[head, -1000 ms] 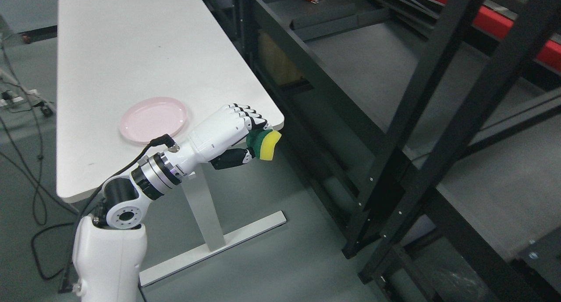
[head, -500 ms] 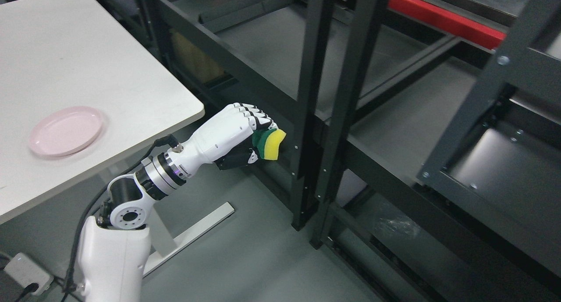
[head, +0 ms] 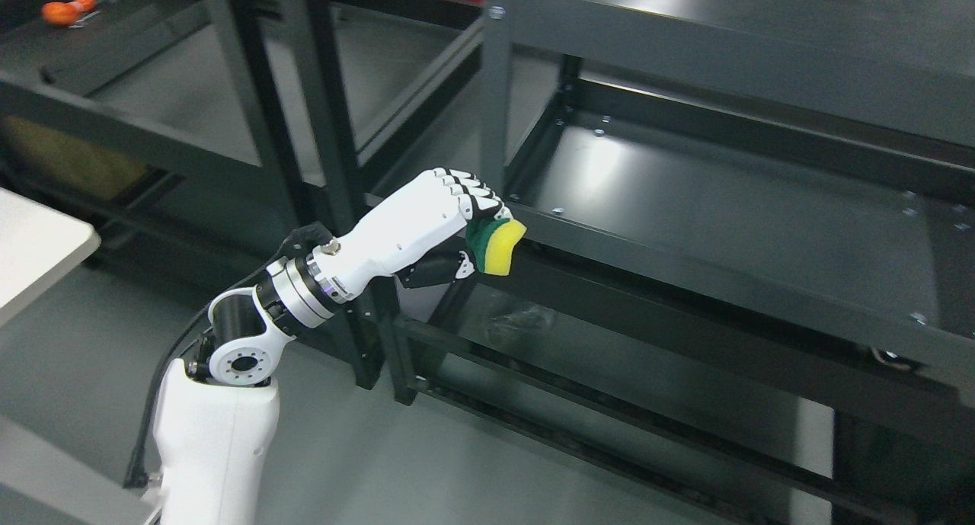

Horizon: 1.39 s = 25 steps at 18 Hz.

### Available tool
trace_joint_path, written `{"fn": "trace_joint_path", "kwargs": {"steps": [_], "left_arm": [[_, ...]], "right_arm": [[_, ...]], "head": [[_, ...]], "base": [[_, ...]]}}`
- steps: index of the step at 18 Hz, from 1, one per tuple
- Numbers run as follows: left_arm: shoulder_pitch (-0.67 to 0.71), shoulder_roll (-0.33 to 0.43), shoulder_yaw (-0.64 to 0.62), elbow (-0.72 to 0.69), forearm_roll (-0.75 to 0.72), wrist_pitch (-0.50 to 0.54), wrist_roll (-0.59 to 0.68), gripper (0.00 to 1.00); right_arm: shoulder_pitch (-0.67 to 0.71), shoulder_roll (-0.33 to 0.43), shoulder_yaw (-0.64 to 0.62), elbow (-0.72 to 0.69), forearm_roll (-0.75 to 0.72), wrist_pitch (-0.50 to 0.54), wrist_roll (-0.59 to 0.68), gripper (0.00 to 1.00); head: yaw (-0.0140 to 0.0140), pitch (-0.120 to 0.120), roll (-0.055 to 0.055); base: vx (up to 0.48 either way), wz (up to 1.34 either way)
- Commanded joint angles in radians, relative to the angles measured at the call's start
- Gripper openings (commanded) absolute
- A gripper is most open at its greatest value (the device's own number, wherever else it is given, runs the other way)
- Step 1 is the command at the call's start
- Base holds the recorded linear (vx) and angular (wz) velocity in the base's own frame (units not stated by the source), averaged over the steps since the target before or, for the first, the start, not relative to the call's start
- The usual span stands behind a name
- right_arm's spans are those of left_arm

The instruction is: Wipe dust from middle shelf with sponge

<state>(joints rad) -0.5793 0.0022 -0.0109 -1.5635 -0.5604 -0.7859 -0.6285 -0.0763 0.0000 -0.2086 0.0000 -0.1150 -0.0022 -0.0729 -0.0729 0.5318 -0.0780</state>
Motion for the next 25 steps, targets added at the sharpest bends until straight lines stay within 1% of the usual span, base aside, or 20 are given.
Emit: {"fn": "trace_joint_path", "kwargs": {"steps": [1, 2, 4, 6, 8, 9, 11, 13, 15, 18, 21, 25], "left_arm": [[-0.158, 0.015, -0.168, 0.005, 0.039, 0.001, -0.002, 0.0], [-0.177, 0.015, -0.211, 0.005, 0.053, 0.001, 0.0, 0.0], [-0.242, 0.015, -0.356, 0.006, 0.088, 0.001, 0.003, 0.0], [-0.377, 0.015, -0.47, 0.022, 0.108, 0.001, 0.003, 0.0], [-0.521, 0.015, -0.576, 0.048, 0.116, 0.025, 0.012, 0.0], [-0.638, 0.015, -0.616, 0.078, 0.114, 0.042, 0.029, 0.0], [-0.814, 0.015, -0.642, 0.152, 0.105, 0.059, 0.03, 0.0], [-0.919, 0.015, -0.673, 0.21, 0.097, 0.085, 0.03, 0.0], [-1.022, 0.015, -0.73, 0.273, 0.08, 0.132, 0.03, 0.0], [-1.109, 0.015, -0.793, 0.35, 0.015, 0.191, 0.033, 0.01], [-1.114, 0.015, -0.877, 0.477, -0.088, 0.185, 0.033, 0.01], [-1.114, 0.015, -0.903, 0.56, -0.163, 0.18, 0.032, 0.01]], "right_arm": [[0.0, -0.017, 0.0, -0.017, 0.0, 0.073, 0.001, 1.0], [0.0, -0.017, 0.0, -0.017, 0.0, 0.073, 0.001, 1.0], [0.0, -0.017, 0.0, -0.017, 0.0, 0.073, 0.001, 1.0], [0.0, -0.017, 0.0, -0.017, 0.0, 0.073, 0.001, 1.0], [0.0, -0.017, 0.0, -0.017, 0.0, 0.073, 0.001, 1.0], [0.0, -0.017, 0.0, -0.017, 0.0, 0.073, 0.001, 1.0], [0.0, -0.017, 0.0, -0.017, 0.0, 0.073, 0.001, 1.0], [0.0, -0.017, 0.0, -0.017, 0.0, 0.073, 0.001, 1.0], [0.0, -0.017, 0.0, -0.017, 0.0, 0.074, 0.001, 1.0], [0.0, -0.017, 0.0, -0.017, 0.0, 0.073, 0.001, 1.0], [0.0, -0.017, 0.0, -0.017, 0.0, 0.073, 0.001, 1.0], [0.0, -0.017, 0.0, -0.017, 0.0, 0.073, 0.001, 1.0]], "head": [[0.0, 0.0, 0.0], [0.0, 0.0, 0.0], [0.0, 0.0, 0.0], [0.0, 0.0, 0.0], [0.0, 0.0, 0.0], [0.0, 0.0, 0.0], [0.0, 0.0, 0.0], [0.0, 0.0, 0.0], [0.0, 0.0, 0.0], [0.0, -0.001, 0.0], [0.0, -0.001, 0.0], [0.0, -0.001, 0.0]], "base": [[-0.108, -0.9], [-0.108, -0.9], [-0.066, -0.83], [-0.011, -0.59], [0.027, -0.36], [0.039, -0.24], [0.04, -0.07], [0.022, 0.0], [0.0, 0.0], [0.001, -0.03], [0.0, 0.0], [0.0, 0.0]]}}
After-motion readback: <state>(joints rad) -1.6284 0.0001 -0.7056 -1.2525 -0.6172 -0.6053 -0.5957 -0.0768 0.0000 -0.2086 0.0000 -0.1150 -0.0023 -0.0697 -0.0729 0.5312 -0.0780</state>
